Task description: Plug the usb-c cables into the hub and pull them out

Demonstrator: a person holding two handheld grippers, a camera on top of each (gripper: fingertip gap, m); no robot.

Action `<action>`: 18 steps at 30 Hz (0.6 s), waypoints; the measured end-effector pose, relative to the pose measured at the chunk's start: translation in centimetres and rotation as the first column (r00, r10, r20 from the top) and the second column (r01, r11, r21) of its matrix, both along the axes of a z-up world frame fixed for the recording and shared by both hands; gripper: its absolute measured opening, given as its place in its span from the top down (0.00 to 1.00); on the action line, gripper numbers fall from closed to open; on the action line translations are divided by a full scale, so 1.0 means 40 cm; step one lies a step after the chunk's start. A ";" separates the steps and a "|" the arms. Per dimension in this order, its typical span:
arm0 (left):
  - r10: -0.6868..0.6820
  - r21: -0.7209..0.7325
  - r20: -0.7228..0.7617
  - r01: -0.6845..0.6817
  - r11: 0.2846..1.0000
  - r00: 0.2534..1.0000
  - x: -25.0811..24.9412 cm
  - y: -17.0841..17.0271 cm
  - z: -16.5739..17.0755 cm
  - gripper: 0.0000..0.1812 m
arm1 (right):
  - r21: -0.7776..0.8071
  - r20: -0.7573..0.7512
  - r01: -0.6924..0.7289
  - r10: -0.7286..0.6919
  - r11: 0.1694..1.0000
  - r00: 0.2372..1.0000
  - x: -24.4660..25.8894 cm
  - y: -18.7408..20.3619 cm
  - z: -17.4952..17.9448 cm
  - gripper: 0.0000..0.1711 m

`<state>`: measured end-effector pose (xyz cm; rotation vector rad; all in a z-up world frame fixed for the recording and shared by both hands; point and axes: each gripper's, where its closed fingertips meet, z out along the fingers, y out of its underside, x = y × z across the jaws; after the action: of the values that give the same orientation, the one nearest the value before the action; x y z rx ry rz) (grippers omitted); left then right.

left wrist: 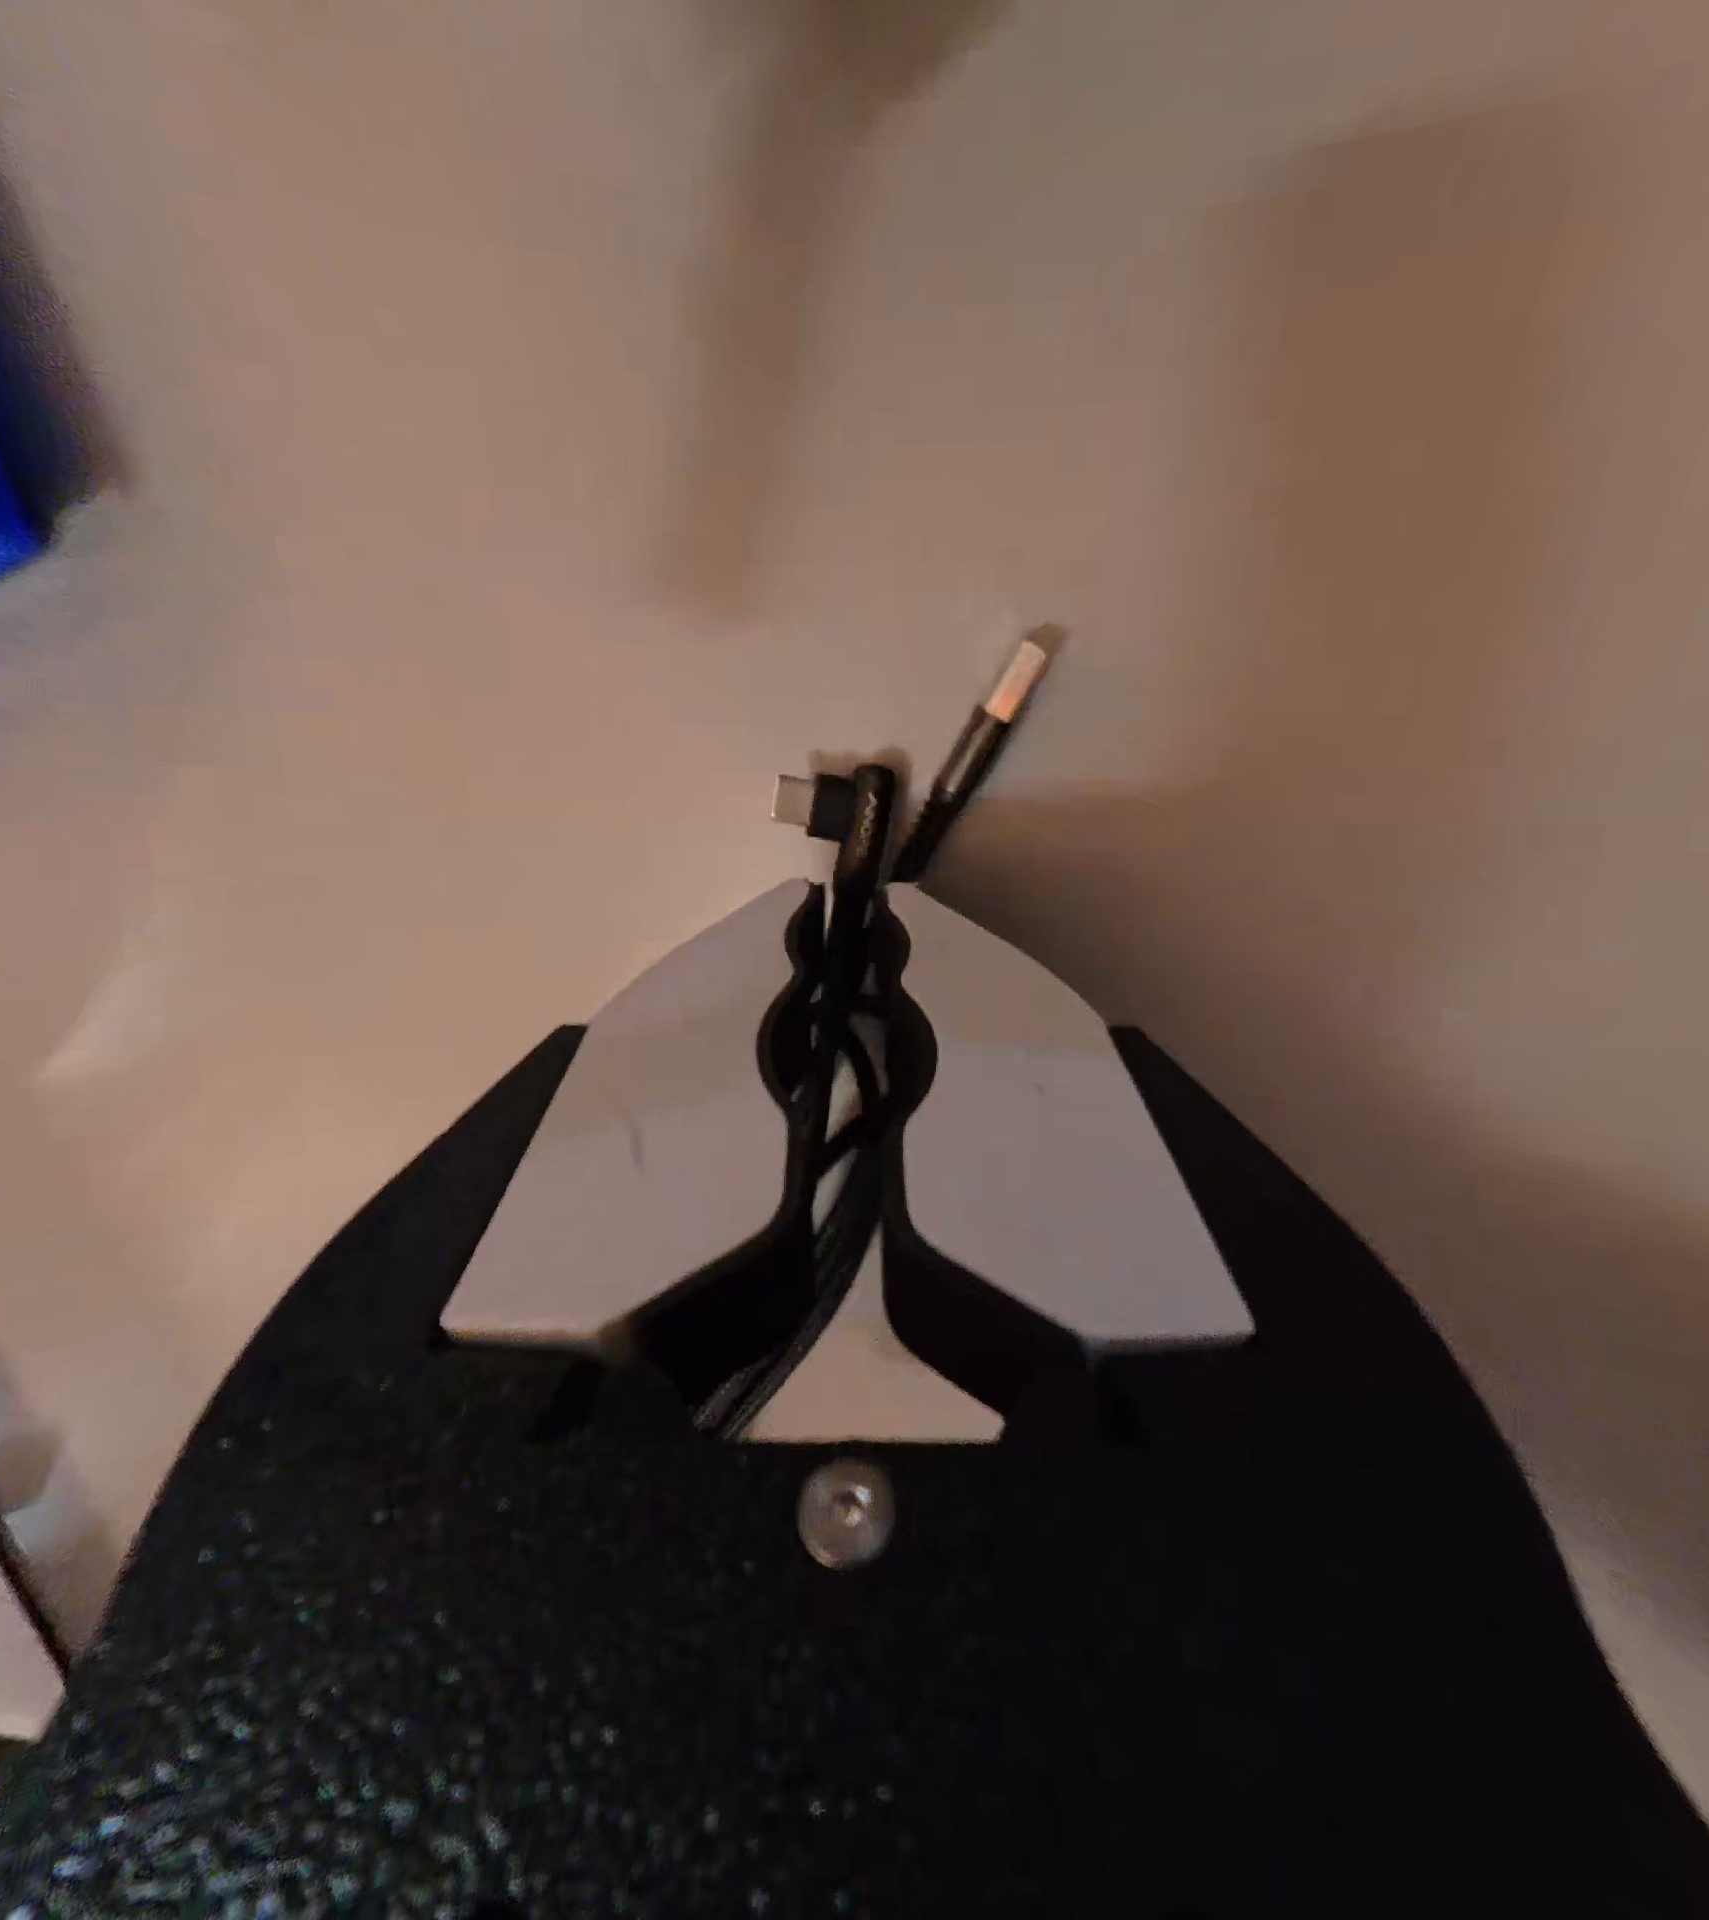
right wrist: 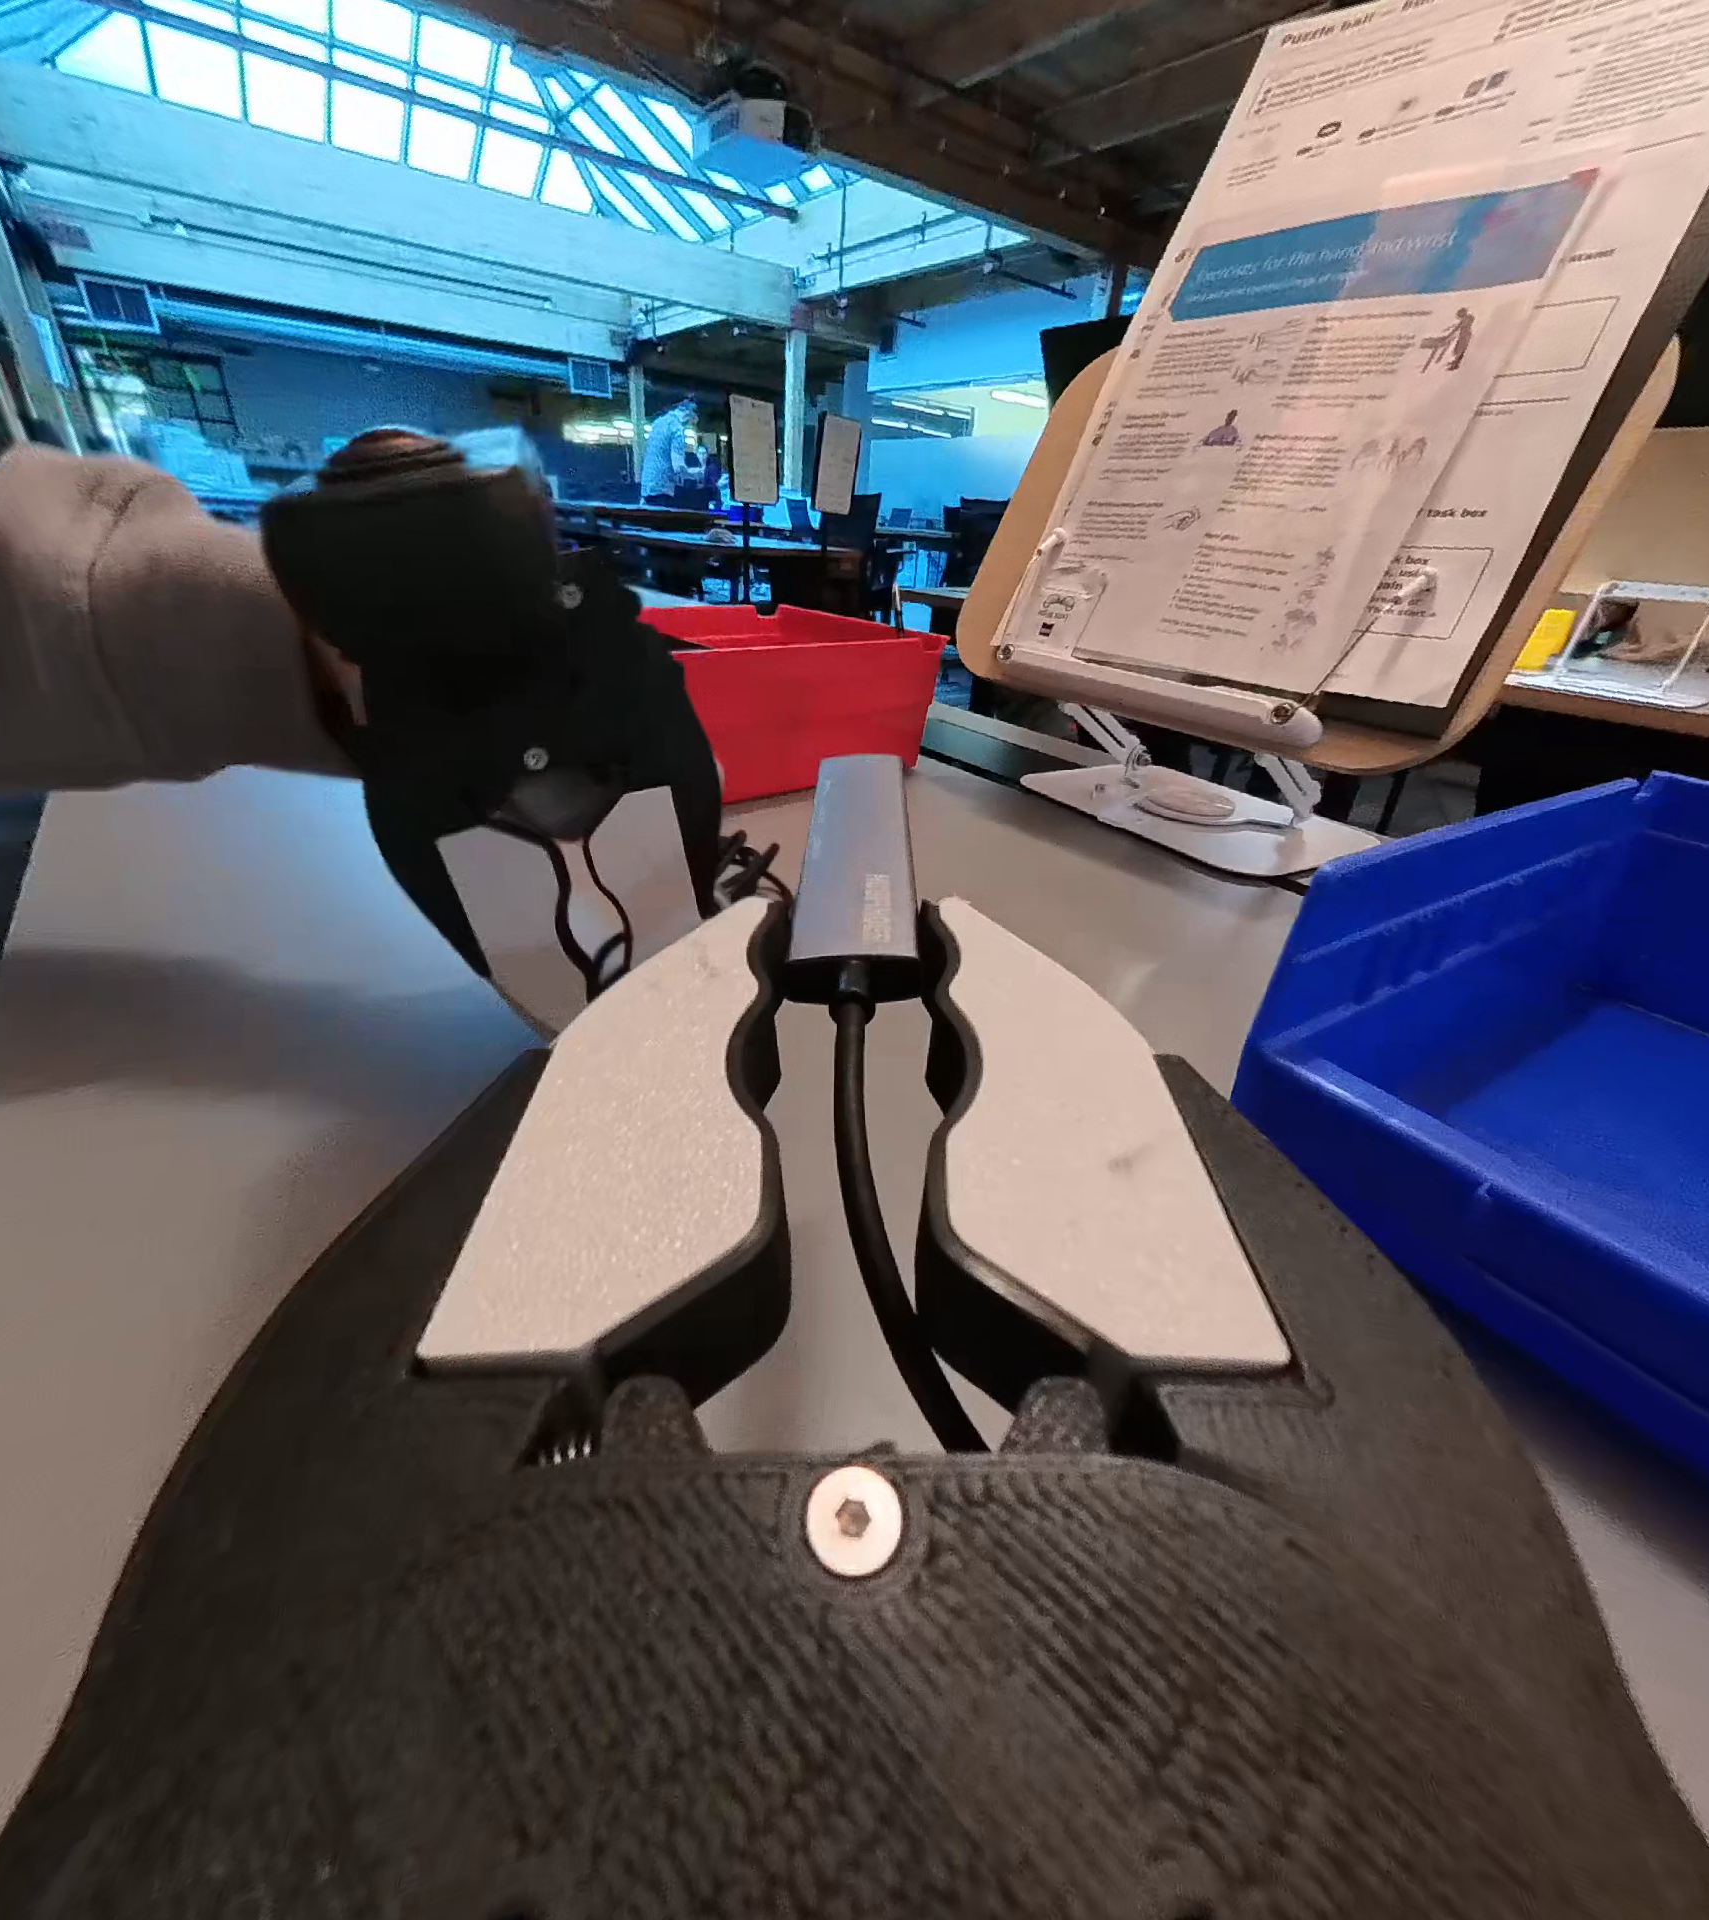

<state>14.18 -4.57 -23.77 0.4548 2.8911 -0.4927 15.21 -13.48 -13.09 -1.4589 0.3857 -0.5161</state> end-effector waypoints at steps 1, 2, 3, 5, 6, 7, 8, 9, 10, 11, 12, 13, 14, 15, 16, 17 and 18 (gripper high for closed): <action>0.007 -0.037 0.040 -0.006 0.999 0.999 0.005 -0.008 0.001 0.92 | 0.006 -0.001 0.003 -0.003 1.000 1.000 0.001 -0.002 0.001 0.86; 0.010 -0.063 0.083 -0.005 0.998 0.996 0.008 -0.012 0.002 0.88 | 0.011 -0.003 0.003 -0.003 1.000 1.000 0.002 -0.004 0.002 0.86; 0.005 -0.091 0.138 0.008 0.996 0.990 0.011 -0.017 0.005 0.87 | 0.015 -0.004 0.001 -0.001 1.000 1.000 0.002 -0.005 0.003 0.86; -0.055 -0.135 0.260 0.093 0.986 0.964 0.003 -0.026 0.008 0.90 | 0.023 -0.004 0.004 -0.004 1.000 1.000 0.003 -0.008 0.005 0.86; -0.086 -0.142 0.327 0.139 0.980 0.941 -0.002 -0.029 0.008 0.92 | 0.025 -0.004 0.004 -0.004 1.000 1.000 0.003 -0.008 0.005 0.86; -0.103 -0.136 0.391 0.168 0.976 0.915 0.000 -0.030 0.008 0.93 | 0.027 -0.004 0.001 -0.001 1.000 1.000 0.002 -0.008 0.006 0.86; -0.111 -0.123 0.444 0.183 0.975 0.889 0.003 -0.029 0.008 0.93 | 0.028 -0.004 -0.003 0.003 1.000 1.000 0.001 -0.008 0.006 0.86; -0.117 -0.105 0.495 0.193 0.976 0.861 0.009 -0.028 0.011 0.91 | 0.029 -0.004 -0.004 0.005 1.000 1.000 0.001 -0.008 0.006 0.86; -0.133 -0.073 0.545 0.206 0.976 0.828 0.017 -0.026 0.013 0.90 | 0.029 -0.004 -0.005 0.005 1.000 1.000 0.001 -0.008 0.006 0.86; -0.160 -0.029 0.582 0.217 0.976 0.797 0.024 -0.023 0.013 0.89 | 0.029 -0.004 -0.005 0.005 1.000 1.000 0.001 -0.008 0.006 0.86; -0.190 0.021 0.610 0.224 0.974 0.769 0.031 -0.018 0.011 0.89 | 0.028 -0.004 -0.007 0.007 1.000 1.000 0.000 -0.007 0.006 0.86; -0.220 0.068 0.634 0.230 0.971 0.741 0.038 -0.015 0.011 0.89 | 0.026 -0.004 -0.011 0.011 1.000 1.000 -0.001 -0.006 0.005 0.86; -0.249 0.106 0.642 0.238 0.966 0.725 0.041 -0.013 0.010 0.90 | 0.025 -0.003 -0.012 0.012 1.000 1.000 -0.001 -0.006 0.005 0.86; -0.264 0.124 0.642 0.243 0.962 0.720 0.042 -0.015 0.010 0.90 | 0.024 -0.002 -0.011 0.011 1.000 1.000 -0.001 -0.005 0.005 0.86; -0.270 0.126 0.639 0.248 0.960 0.720 0.042 -0.020 0.009 0.90 | 0.023 -0.002 -0.013 0.013 1.000 1.000 -0.002 -0.005 0.005 0.86; -0.279 0.133 0.629 0.254 0.958 0.725 0.042 -0.024 0.005 0.91 | 0.024 -0.002 -0.016 0.016 1.000 1.000 -0.003 -0.005 0.005 0.86; -0.292 0.151 0.616 0.254 0.955 0.731 0.044 -0.024 0.000 0.92 | 0.027 -0.002 -0.017 0.017 0.999 1.000 -0.003 -0.005 0.006 0.86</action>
<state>15.96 -5.53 -23.76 0.8757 2.1870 -0.2243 15.09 -13.70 -12.86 -1.4353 0.3801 -0.4937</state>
